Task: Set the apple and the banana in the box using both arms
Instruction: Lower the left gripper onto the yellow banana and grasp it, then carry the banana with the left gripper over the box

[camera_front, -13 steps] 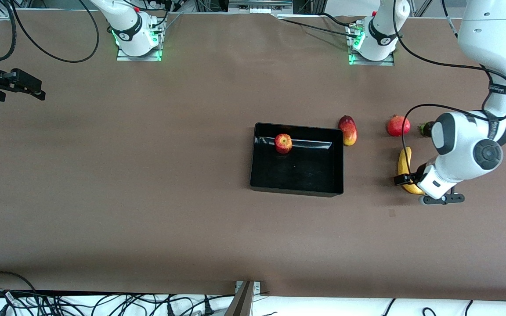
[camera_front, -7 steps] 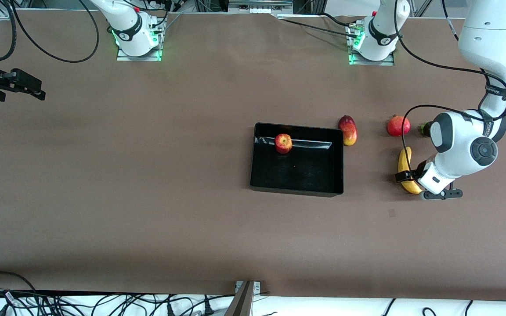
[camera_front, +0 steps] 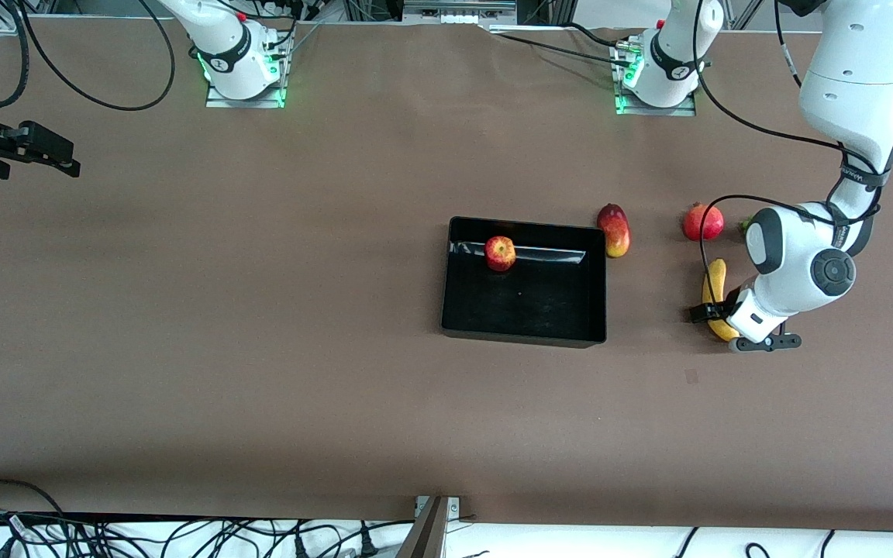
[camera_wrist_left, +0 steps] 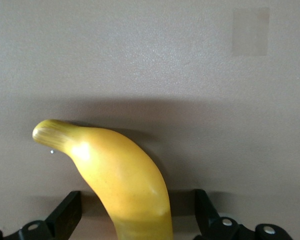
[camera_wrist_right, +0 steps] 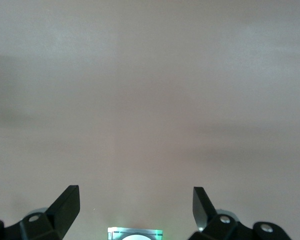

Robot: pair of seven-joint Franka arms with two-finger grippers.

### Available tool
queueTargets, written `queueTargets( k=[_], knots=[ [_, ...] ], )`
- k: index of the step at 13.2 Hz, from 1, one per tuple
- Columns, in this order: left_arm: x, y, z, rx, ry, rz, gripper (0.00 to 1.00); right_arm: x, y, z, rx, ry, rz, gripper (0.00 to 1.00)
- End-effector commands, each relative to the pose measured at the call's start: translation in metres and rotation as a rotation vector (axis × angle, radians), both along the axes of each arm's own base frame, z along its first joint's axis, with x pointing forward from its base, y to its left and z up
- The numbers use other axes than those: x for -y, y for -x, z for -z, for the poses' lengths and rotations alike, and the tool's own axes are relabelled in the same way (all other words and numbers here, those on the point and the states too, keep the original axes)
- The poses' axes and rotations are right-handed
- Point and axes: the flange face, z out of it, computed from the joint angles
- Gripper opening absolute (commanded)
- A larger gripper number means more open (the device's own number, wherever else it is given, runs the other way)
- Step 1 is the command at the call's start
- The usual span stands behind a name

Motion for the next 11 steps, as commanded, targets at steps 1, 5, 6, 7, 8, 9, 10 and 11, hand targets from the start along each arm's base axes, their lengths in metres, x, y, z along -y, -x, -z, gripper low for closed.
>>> queueTargets(
  k=[1, 5, 6, 7, 8, 9, 10, 11],
  knots=[
    [0.000, 0.024, -0.005, -0.019, 0.007, 0.002, 0.84, -0.002, -0.001, -0.004, -0.001, -0.014, -0.004, 1.00],
    [0.004, 0.043, -0.006, -0.042, 0.008, 0.016, 0.00, -0.002, -0.001, -0.004, -0.001, -0.014, -0.004, 1.00],
    [0.004, 0.043, -0.005, -0.043, 0.009, 0.016, 0.00, -0.002, -0.001, -0.004, -0.001, -0.014, -0.004, 1.00],
    [0.006, 0.044, -0.004, -0.045, 0.010, 0.020, 0.00, -0.002, -0.001, -0.004, -0.001, -0.014, -0.004, 1.00],
    [0.007, 0.044, -0.004, -0.046, 0.010, 0.021, 0.00, -0.002, -0.001, -0.004, -0.001, -0.014, -0.004, 1.00],
    [0.007, 0.044, -0.004, -0.046, 0.009, 0.015, 0.00, -0.002, -0.001, -0.004, -0.001, -0.014, -0.004, 1.00],
    [0.008, 0.043, -0.005, -0.045, 0.009, 0.016, 0.00, -0.002, -0.001, -0.004, -0.001, -0.014, -0.004, 1.00],
    [0.008, 0.043, -0.008, -0.043, 0.009, 0.013, 0.00, -0.002, -0.001, -0.004, -0.001, -0.014, -0.004, 1.00]
  ],
)
